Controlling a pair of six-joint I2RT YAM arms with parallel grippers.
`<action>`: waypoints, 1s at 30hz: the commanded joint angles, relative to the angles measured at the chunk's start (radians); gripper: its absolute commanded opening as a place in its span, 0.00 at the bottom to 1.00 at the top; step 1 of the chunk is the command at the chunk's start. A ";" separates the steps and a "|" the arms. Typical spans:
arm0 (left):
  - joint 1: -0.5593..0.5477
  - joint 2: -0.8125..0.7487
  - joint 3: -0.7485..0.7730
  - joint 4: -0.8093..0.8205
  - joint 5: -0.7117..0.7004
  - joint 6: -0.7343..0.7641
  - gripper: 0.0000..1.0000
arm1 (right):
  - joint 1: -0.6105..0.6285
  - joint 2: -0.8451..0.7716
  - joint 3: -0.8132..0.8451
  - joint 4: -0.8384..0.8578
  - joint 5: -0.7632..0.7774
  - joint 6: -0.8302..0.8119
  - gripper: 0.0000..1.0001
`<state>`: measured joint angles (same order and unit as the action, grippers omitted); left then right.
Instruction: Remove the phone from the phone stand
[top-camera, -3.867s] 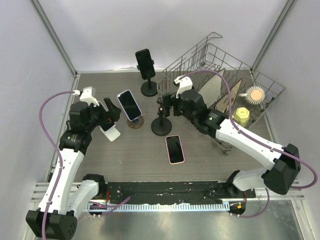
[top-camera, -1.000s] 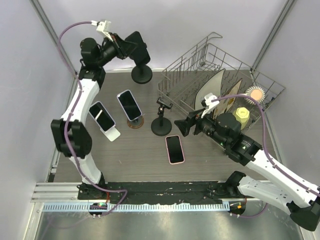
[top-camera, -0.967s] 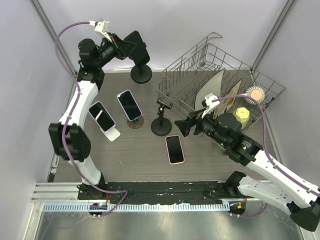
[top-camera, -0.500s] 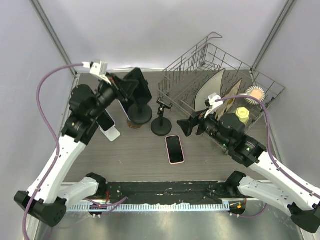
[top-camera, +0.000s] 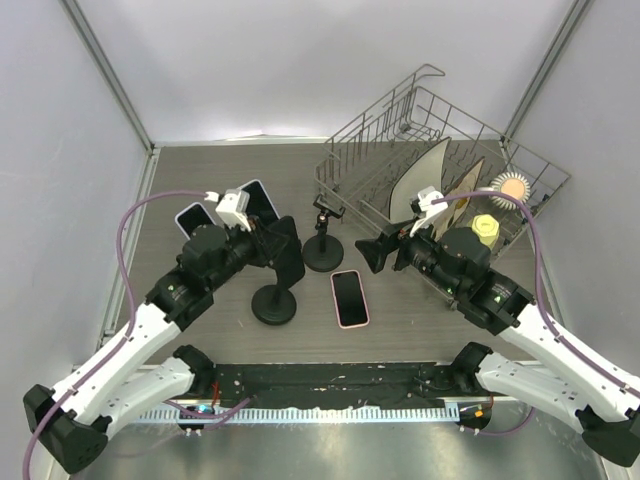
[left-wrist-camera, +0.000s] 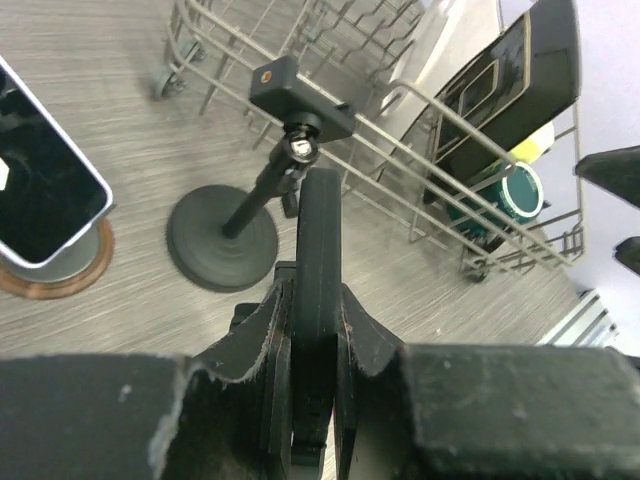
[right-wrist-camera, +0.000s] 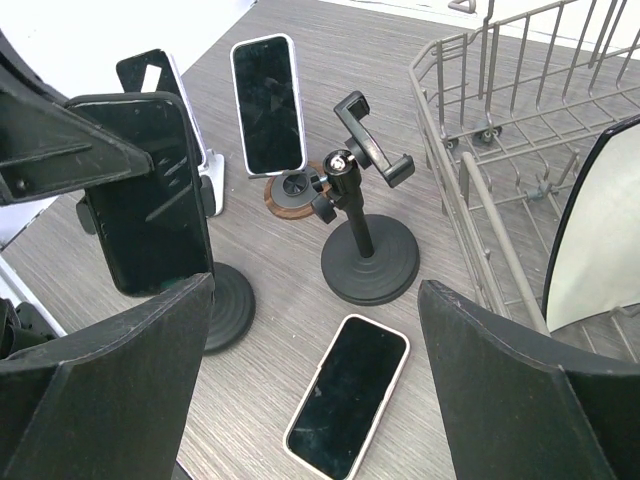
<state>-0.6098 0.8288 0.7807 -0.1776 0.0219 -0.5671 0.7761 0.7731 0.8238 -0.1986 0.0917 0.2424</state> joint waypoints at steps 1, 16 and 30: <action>-0.103 -0.066 -0.014 0.174 -0.179 -0.077 0.00 | 0.002 0.009 0.015 0.037 0.006 0.001 0.88; -0.422 -0.011 -0.077 0.388 -0.701 -0.022 0.00 | 0.002 0.035 0.001 0.065 -0.014 -0.002 0.88; -0.492 0.021 -0.121 0.507 -0.832 -0.002 0.00 | 0.002 0.029 -0.017 0.076 -0.023 0.003 0.88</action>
<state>-1.0977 0.8764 0.6601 0.1371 -0.7441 -0.5407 0.7761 0.8169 0.8150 -0.1772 0.0799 0.2420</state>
